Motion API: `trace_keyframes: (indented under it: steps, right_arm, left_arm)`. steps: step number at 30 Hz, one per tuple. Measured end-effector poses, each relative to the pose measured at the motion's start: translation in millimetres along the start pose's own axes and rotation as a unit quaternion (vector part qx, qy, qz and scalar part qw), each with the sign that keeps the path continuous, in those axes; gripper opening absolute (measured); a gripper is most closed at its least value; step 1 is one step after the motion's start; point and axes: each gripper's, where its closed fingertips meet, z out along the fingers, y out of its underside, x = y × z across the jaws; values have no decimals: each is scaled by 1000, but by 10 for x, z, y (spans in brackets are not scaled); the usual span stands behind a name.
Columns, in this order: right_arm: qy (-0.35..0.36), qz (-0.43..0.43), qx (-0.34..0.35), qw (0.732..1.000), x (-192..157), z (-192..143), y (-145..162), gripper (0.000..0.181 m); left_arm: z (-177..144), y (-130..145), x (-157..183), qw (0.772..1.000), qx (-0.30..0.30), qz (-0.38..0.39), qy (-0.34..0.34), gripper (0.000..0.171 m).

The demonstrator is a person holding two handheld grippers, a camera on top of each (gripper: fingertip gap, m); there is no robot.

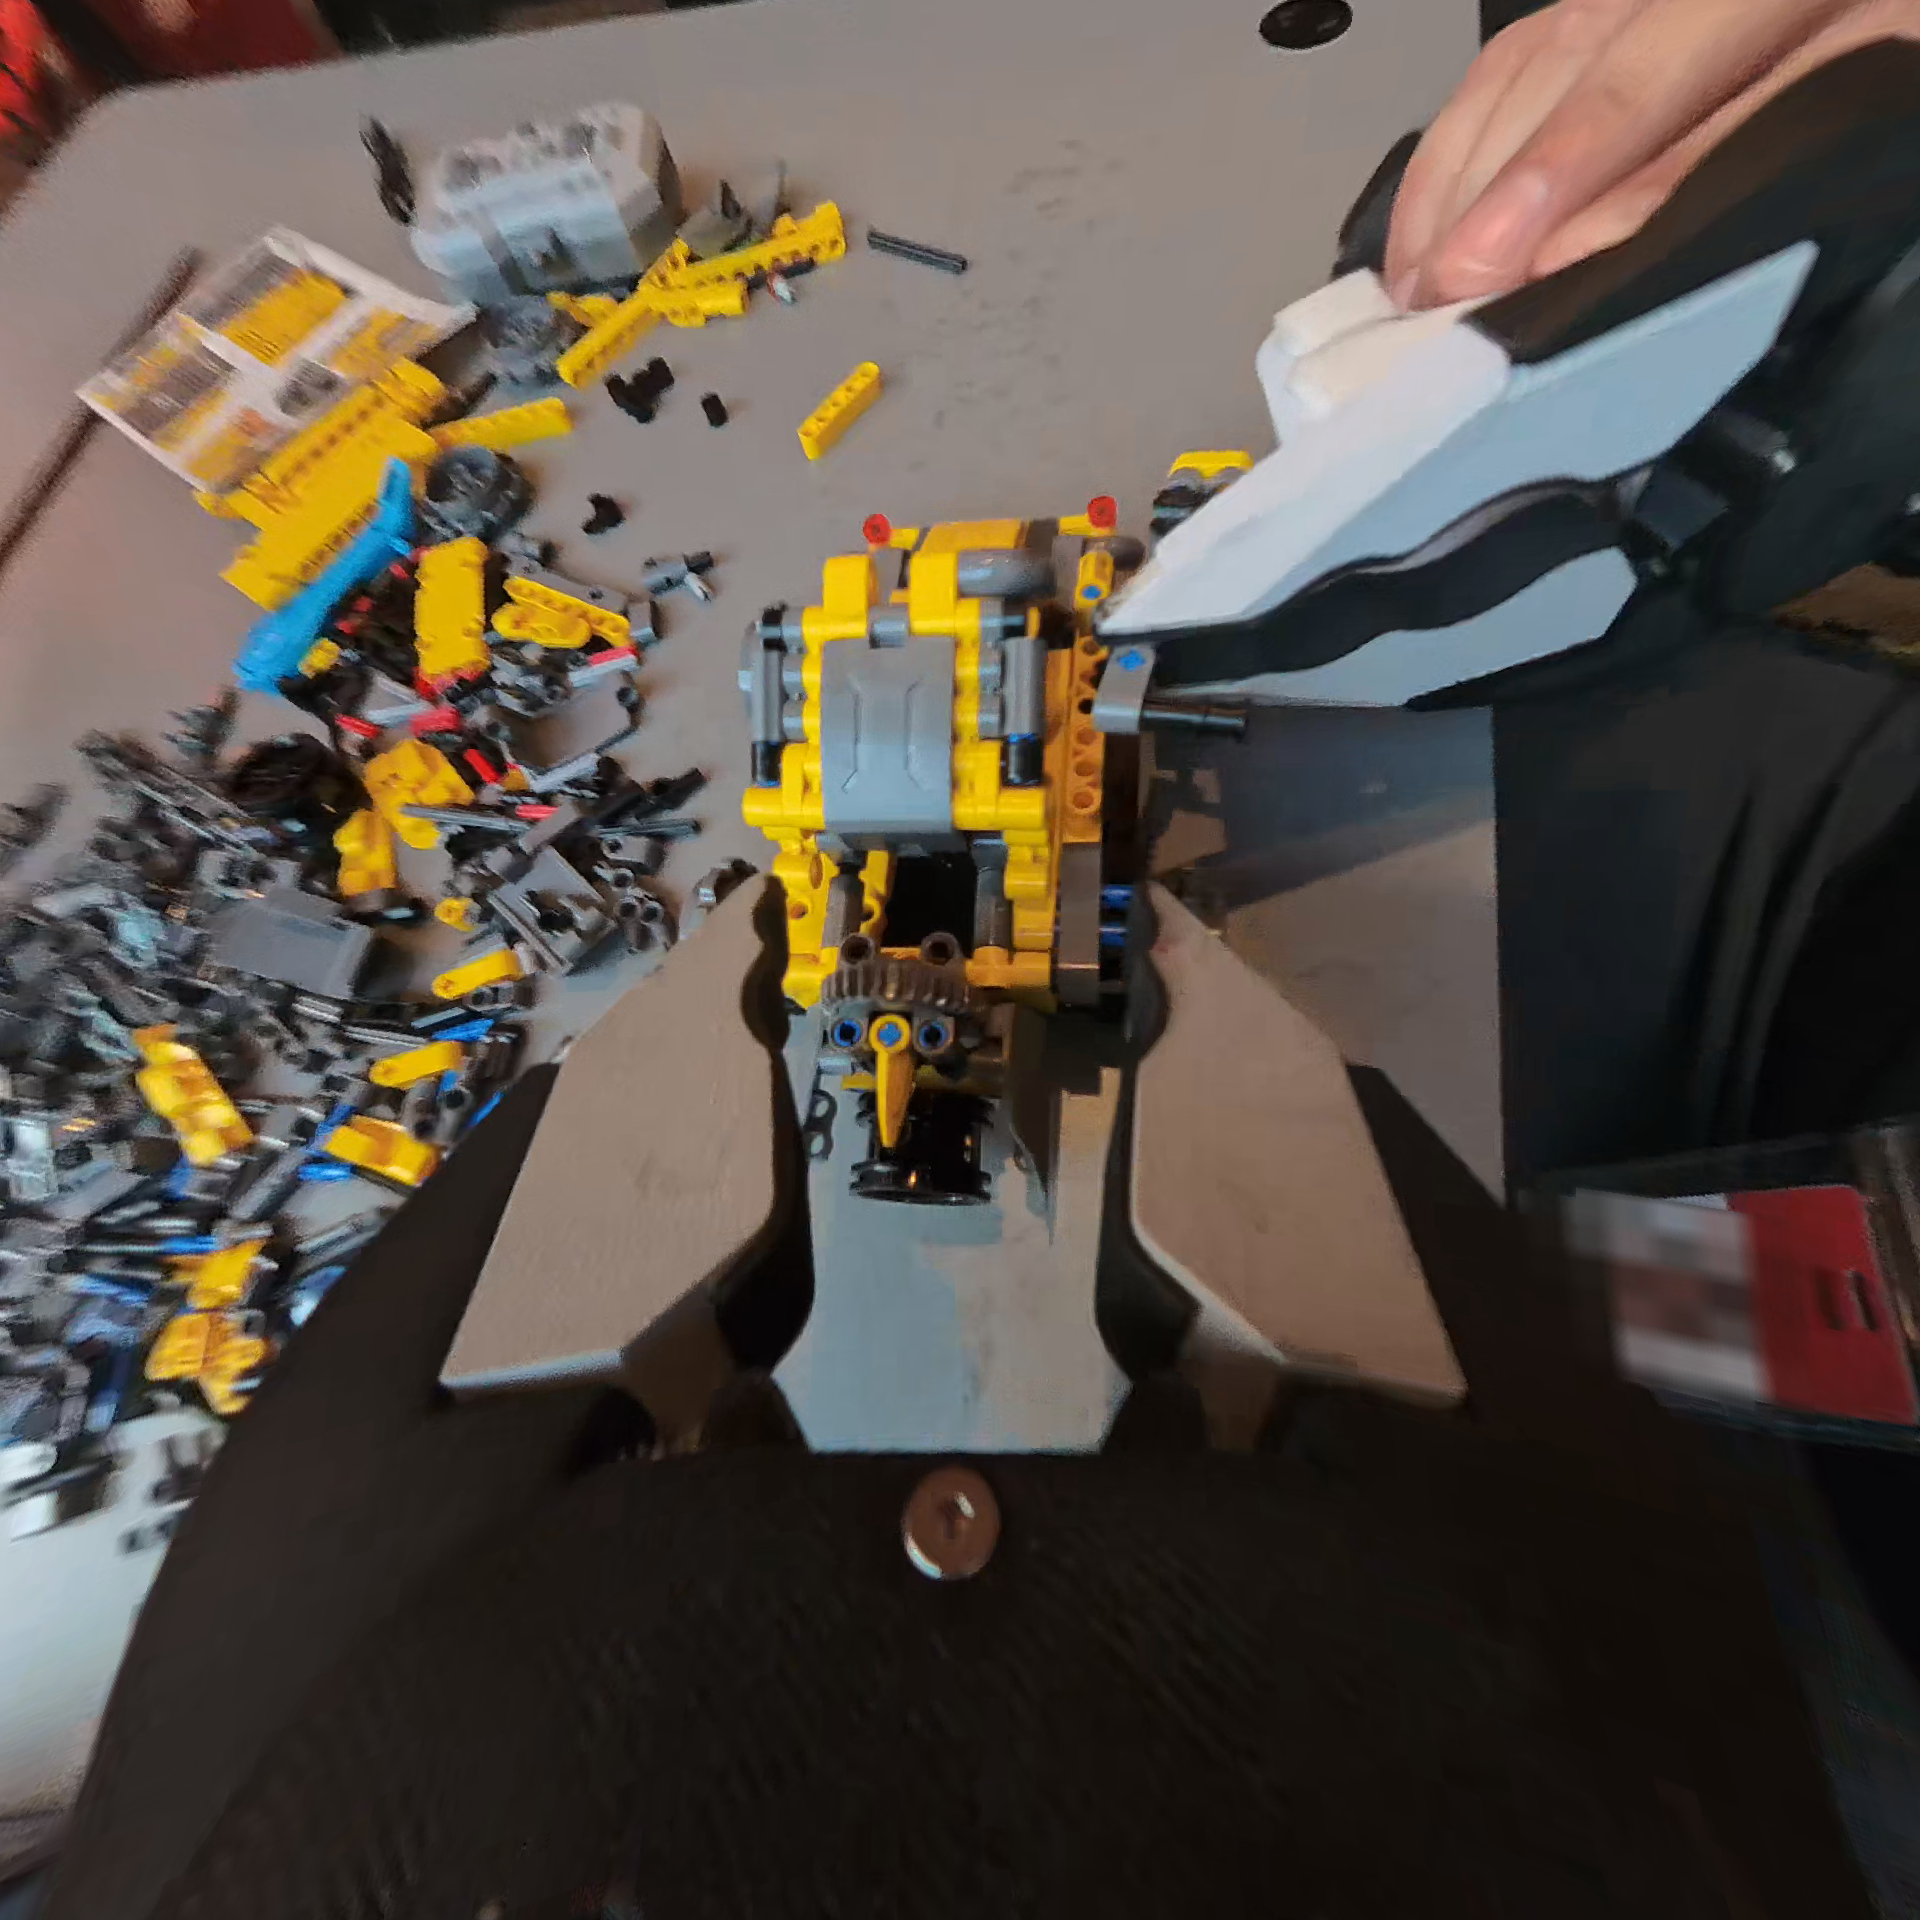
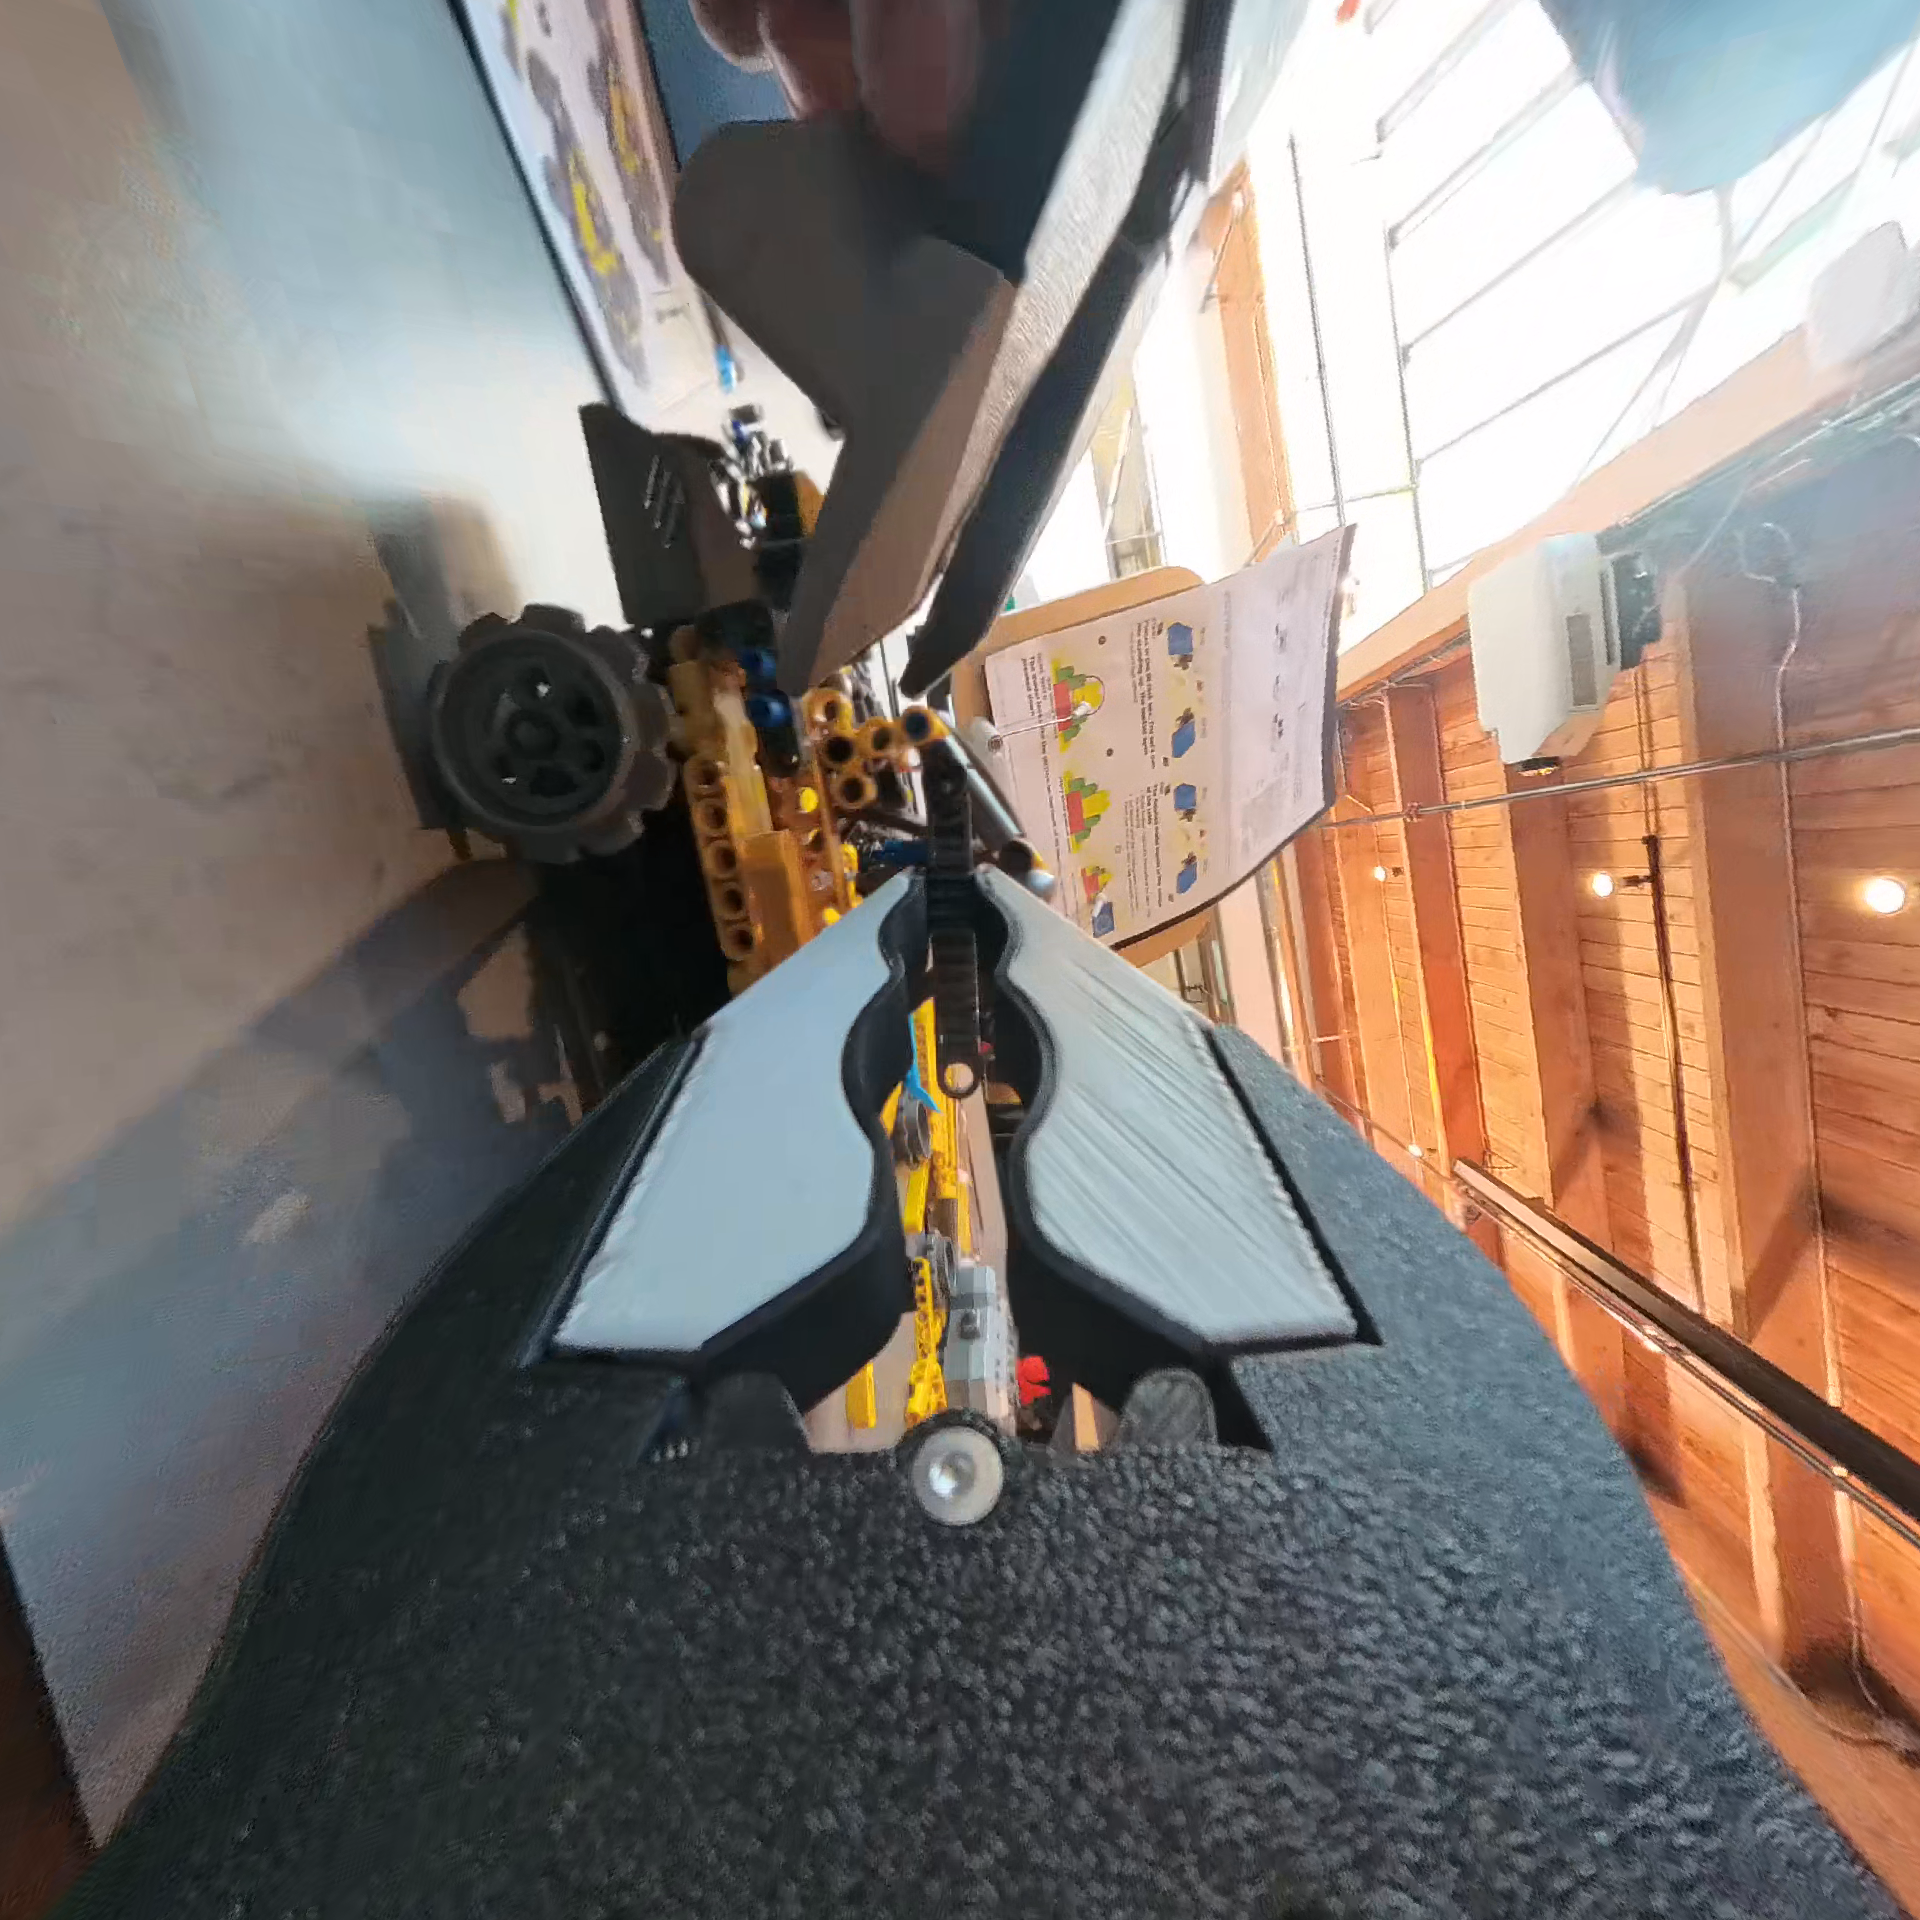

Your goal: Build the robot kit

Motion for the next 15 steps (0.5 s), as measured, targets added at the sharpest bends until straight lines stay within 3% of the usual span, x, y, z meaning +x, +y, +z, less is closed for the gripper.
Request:
trace_keyframes:
  steps: [2, 4, 8, 10, 15]
  right_arm:
    - [-15, 33, 16, 999, 22, -31, -47, 8]
    - [-45, 74, 32, 996, 7, -49, -97, 8]
    - [-84, 137, 47, 986, 12, -66, -150, 8]
    - [-101, 155, 52, 981, -4, -76, -166, 8]
    - [-124, 177, 64, 974, -19, -128, -163, 8]
  left_arm:
    - [-102, -83, 88, 998, 8, 64, -25, 49]
    - [-142, -127, 182, 989, -3, 137, -49, 45]
    - [-107, -237, 307, 958, -9, 269, -94, 27]
    - [-80, -312, 382, 949, 3, 300, -95, 16]
    - [-6, -296, 406, 936, -14, 338, -94, 6]
